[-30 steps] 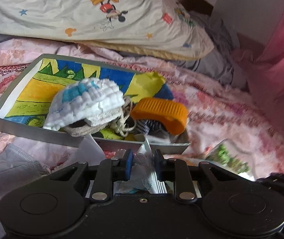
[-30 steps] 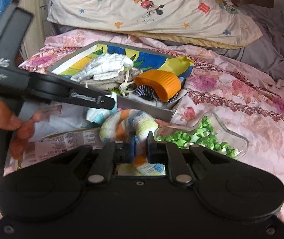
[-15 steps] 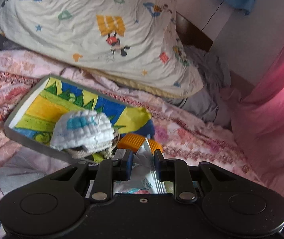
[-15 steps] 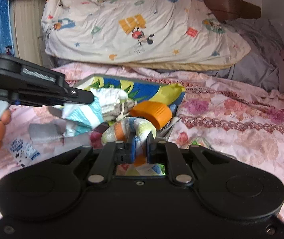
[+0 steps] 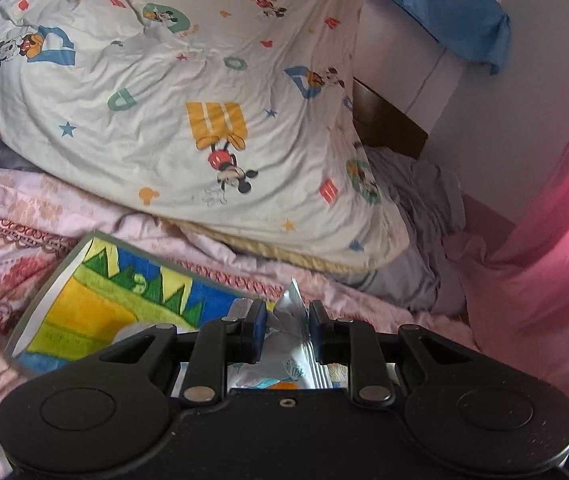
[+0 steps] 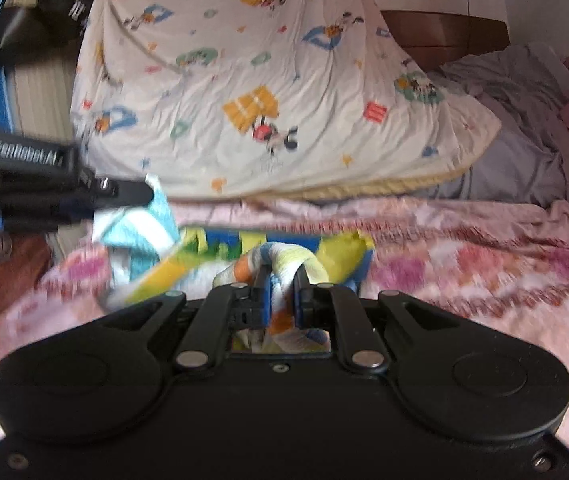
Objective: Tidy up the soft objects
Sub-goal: 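Lift the striped towel with the right tool over the tray while the left tool carries the tissue, then open the right tool to drop the towel into the tray while the left tool releases the tissue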
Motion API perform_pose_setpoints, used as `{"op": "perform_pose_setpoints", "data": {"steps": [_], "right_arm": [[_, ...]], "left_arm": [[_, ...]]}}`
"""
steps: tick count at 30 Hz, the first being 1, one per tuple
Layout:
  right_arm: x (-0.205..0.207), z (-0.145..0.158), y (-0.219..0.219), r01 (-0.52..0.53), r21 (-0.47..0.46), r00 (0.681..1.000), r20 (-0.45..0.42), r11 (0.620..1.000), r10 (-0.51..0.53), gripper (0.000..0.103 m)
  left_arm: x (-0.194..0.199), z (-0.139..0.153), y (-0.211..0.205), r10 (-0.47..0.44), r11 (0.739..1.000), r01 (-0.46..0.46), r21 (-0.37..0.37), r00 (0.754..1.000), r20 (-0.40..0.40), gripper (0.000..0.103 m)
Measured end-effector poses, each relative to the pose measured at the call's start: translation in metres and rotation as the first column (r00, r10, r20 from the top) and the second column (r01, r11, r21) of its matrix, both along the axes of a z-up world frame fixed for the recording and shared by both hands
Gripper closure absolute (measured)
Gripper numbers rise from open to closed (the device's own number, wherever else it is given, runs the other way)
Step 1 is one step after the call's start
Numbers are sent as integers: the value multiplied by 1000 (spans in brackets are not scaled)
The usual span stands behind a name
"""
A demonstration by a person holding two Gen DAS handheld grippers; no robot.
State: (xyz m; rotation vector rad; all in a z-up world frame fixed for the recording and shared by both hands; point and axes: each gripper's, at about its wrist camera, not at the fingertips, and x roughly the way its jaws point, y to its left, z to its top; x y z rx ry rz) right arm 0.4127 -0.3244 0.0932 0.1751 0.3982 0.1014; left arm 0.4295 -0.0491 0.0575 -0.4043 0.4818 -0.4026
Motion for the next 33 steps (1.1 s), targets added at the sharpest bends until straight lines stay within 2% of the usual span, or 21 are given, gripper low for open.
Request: {"op": "perform_pose_setpoints", "data": {"steps": [5, 12, 17, 21, 25, 33], "right_arm": [[46, -10, -11, 35, 135, 999, 10, 990, -36, 98], [84, -40, -30, 90, 324, 996, -13, 942, -91, 98], [95, -62, -44, 125, 401, 992, -56, 907, -113, 98], [94, -74, -39, 149, 401, 988, -106, 904, -115, 98], [111, -95, -36, 174, 388, 977, -182, 905, -110, 98], [129, -123, -29, 205, 379, 955, -281, 903, -99, 98]], "left_arm": [[37, -19, -1, 28, 998, -28, -52, 1000, -9, 79], [75, -60, -9, 40, 991, -49, -124, 996, -75, 78], [88, -88, -18, 41, 993, -54, -107, 992, -118, 78], [94, -107, -22, 34, 997, -45, -70, 988, -149, 78], [98, -125, -22, 30, 998, -41, -57, 984, -173, 78], [97, -132, -27, 6, 999, -12, -41, 987, -159, 77]]}}
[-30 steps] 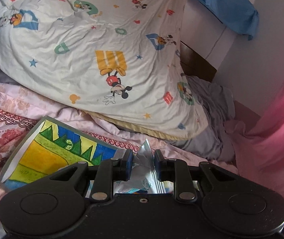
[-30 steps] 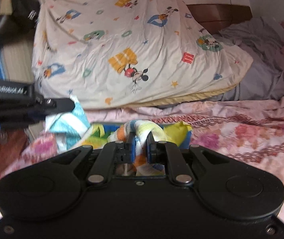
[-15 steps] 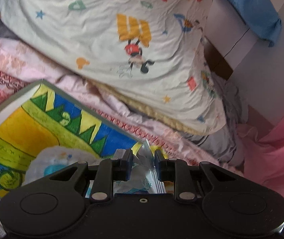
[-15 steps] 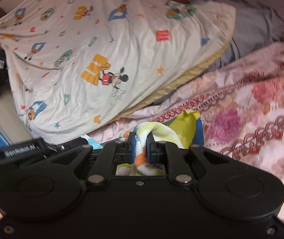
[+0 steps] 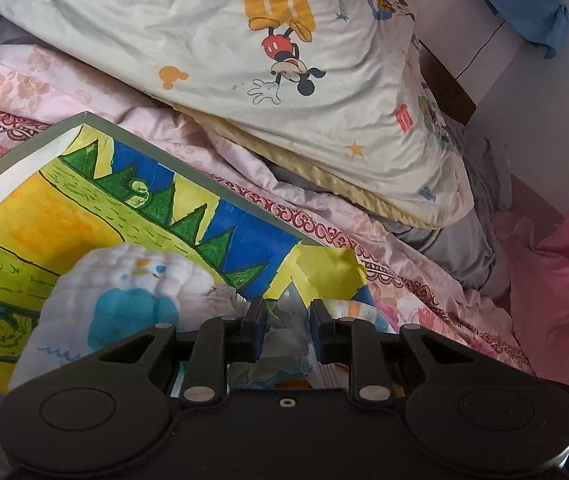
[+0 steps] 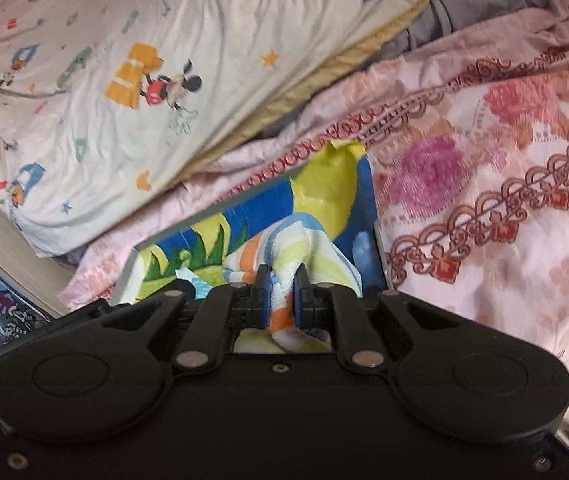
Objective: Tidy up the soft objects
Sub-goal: 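Open the right tool to drop the towel into the tray while the left tool releases the tissue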
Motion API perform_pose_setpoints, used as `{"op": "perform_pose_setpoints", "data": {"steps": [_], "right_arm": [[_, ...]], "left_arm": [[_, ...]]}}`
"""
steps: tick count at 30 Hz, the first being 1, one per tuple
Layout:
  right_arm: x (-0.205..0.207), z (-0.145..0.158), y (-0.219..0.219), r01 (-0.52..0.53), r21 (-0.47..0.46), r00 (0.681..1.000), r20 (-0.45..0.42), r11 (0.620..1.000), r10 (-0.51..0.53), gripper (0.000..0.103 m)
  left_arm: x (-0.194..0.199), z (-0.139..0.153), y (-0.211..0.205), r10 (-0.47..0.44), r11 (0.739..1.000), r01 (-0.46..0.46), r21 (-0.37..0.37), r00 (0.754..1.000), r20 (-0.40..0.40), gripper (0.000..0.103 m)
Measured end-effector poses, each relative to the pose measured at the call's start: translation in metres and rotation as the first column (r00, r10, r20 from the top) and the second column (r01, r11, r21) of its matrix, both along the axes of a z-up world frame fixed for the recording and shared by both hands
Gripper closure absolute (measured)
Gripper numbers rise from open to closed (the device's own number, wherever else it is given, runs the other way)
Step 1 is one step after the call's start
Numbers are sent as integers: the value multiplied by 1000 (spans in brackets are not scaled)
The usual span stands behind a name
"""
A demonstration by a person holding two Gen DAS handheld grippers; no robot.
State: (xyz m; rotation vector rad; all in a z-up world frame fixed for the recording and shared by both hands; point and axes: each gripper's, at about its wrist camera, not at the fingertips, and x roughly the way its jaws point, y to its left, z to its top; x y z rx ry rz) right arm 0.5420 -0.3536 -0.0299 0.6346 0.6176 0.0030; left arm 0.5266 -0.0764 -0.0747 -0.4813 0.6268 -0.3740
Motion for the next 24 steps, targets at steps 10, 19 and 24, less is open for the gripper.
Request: {"op": "perform_pose_setpoints", "data": {"steps": [10, 19, 24], "right_arm": [[-2, 13, 0, 14, -37, 1000, 17, 999, -13, 88], [-12, 37, -6, 32, -82, 998, 63, 996, -27, 70], [-22, 56, -13, 53, -95, 993, 107, 994, -43, 60]], "left_arm": [[-11, 25, -6, 6, 1000, -7, 20, 999, 43, 62], [-17, 38, -1, 48, 999, -48, 3, 998, 42, 41], [-24, 50, 1, 55, 999, -55, -1, 998, 44, 31]]}}
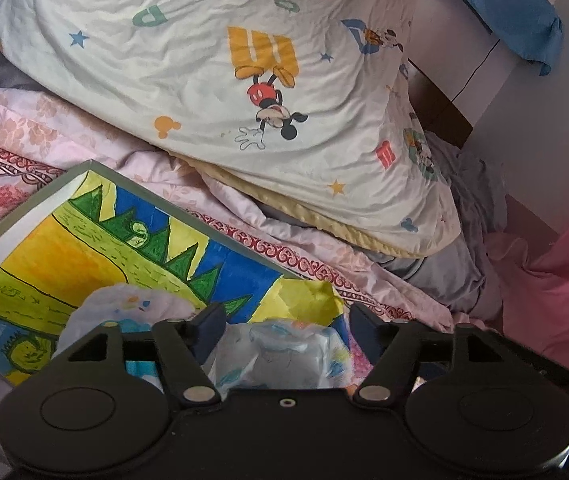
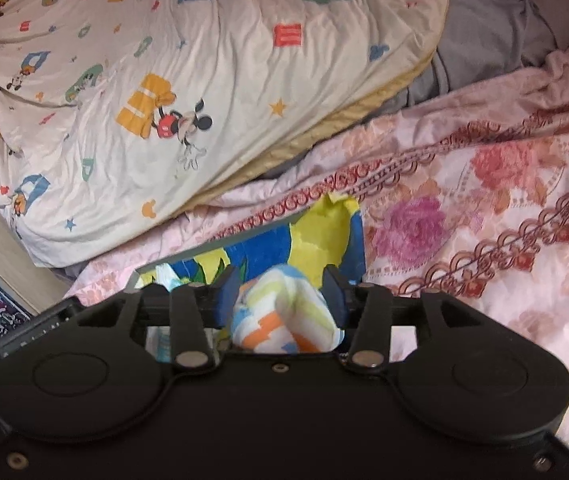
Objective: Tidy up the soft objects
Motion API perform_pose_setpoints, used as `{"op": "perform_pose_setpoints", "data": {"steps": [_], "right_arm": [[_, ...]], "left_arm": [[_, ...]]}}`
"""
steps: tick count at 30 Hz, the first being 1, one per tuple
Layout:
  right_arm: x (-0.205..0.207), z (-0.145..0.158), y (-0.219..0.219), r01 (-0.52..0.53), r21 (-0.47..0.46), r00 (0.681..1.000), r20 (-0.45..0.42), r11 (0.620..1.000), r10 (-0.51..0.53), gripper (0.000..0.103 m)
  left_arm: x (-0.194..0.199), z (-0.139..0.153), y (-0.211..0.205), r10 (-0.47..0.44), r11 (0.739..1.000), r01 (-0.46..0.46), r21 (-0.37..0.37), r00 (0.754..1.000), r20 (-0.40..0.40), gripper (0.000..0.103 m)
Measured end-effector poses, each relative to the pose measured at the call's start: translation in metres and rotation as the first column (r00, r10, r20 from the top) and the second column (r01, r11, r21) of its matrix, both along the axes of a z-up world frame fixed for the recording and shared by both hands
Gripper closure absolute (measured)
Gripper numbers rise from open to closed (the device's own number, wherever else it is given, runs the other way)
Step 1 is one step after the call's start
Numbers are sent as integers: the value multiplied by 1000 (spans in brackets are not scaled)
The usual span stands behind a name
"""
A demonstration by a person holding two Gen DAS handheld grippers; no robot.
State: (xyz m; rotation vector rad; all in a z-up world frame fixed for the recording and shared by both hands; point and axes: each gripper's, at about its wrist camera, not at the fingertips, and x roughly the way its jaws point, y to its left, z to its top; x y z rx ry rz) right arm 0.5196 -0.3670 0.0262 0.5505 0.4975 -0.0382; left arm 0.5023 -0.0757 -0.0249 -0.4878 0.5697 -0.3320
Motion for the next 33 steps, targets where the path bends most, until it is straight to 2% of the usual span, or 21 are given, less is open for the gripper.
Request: {"op": "perform_pose_setpoints", "data": {"steps": [3, 8, 12, 15, 20, 22, 29, 33], "right_arm": [[-7, 16, -3, 6, -11, 1000, 27, 1000, -6, 53], [-24, 47, -4, 0, -61, 998, 59, 998, 4, 40], [-44, 72, -4, 4, -89, 997, 82, 996, 3, 33], [-67, 91, -4, 6, -106, 993, 114, 994, 7, 26], [-104, 114, -2, -1, -137, 988, 156, 991, 22, 22], [-121, 122, 1, -8, -151, 984, 172, 989, 34, 12], [-186, 145, 14, -11, -199, 970, 235, 980, 59, 4], [-222, 154, 22, -7, -217, 962, 266, 976, 66, 1]], "left_arm": [[-8, 10, 1, 8, 1000, -8, -1, 1000, 11, 29], [-31, 35, 7, 34, 999, -34, 2, 998, 58, 20], [-59, 61, 13, 46, 999, -47, 13, 993, 109, 17], [-81, 76, 16, 57, 998, -60, 20, 989, 135, 11], [-123, 100, 19, 68, 996, -79, 52, 980, 187, 6], [-140, 106, 20, 72, 994, -87, 65, 975, 209, 4], [-203, 118, 28, 81, 987, -114, 115, 964, 255, 2], [-236, 122, 37, 103, 984, -138, 114, 957, 270, 1]]}}
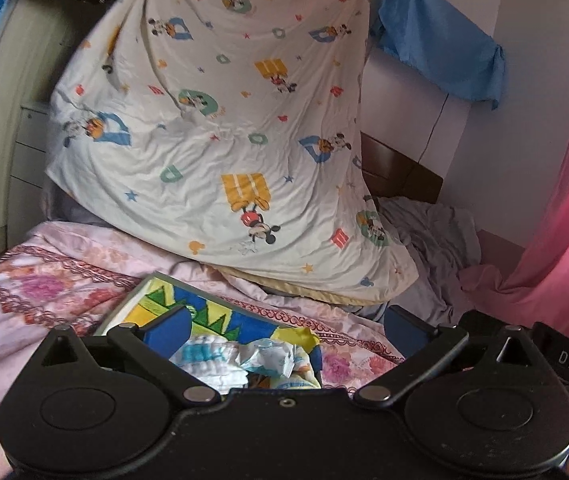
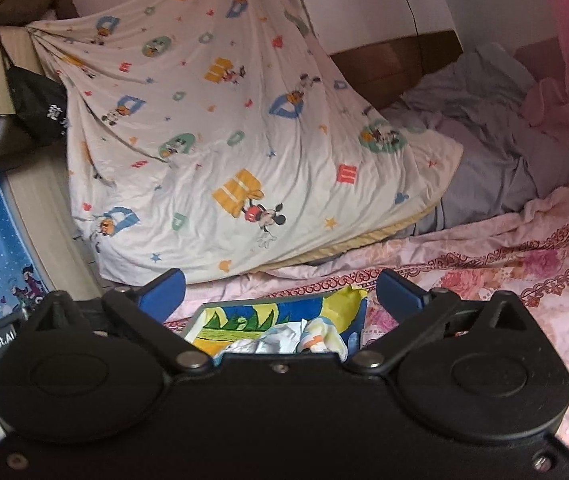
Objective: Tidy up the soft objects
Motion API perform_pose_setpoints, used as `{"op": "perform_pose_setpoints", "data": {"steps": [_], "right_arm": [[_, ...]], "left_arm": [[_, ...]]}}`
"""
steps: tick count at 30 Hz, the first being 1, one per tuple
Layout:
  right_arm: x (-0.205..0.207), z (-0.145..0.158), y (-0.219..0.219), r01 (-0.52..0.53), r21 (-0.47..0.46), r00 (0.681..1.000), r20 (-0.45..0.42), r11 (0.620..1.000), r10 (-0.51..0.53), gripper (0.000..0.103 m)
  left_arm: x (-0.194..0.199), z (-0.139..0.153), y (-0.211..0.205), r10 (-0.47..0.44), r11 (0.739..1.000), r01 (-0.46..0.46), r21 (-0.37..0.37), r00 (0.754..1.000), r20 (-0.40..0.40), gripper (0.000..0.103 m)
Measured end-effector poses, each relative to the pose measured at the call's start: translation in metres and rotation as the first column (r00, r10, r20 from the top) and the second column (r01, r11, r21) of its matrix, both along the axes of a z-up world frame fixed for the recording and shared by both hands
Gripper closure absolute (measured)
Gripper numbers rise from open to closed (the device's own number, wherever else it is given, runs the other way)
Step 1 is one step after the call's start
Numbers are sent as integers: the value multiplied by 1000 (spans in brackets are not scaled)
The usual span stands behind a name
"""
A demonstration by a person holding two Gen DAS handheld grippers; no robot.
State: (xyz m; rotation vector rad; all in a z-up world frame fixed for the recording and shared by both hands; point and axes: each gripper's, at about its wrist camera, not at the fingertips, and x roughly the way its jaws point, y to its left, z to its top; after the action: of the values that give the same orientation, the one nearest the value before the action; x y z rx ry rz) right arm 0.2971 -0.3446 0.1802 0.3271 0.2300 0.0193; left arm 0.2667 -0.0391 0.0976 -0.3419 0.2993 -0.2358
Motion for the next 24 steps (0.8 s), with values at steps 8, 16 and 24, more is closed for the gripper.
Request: {"op": "perform_pose_setpoints", "data": {"steps": [8, 16, 24], "right_arm": [[-60, 4, 21, -10, -53, 1000, 19, 999, 11, 1], [-112, -10, 45, -17, -89, 1000, -5, 996, 16, 1], [-155, -26, 61, -22, -106, 999, -38, 994, 18, 1]], "left_arm": [[-59, -1, 12, 51, 997, -53, 62, 998, 32, 1], [-98, -16, 20, 67, 994, -68, 88, 998, 23, 1], [-123, -33, 31, 71, 984, -67, 164, 997, -16, 1]]}}
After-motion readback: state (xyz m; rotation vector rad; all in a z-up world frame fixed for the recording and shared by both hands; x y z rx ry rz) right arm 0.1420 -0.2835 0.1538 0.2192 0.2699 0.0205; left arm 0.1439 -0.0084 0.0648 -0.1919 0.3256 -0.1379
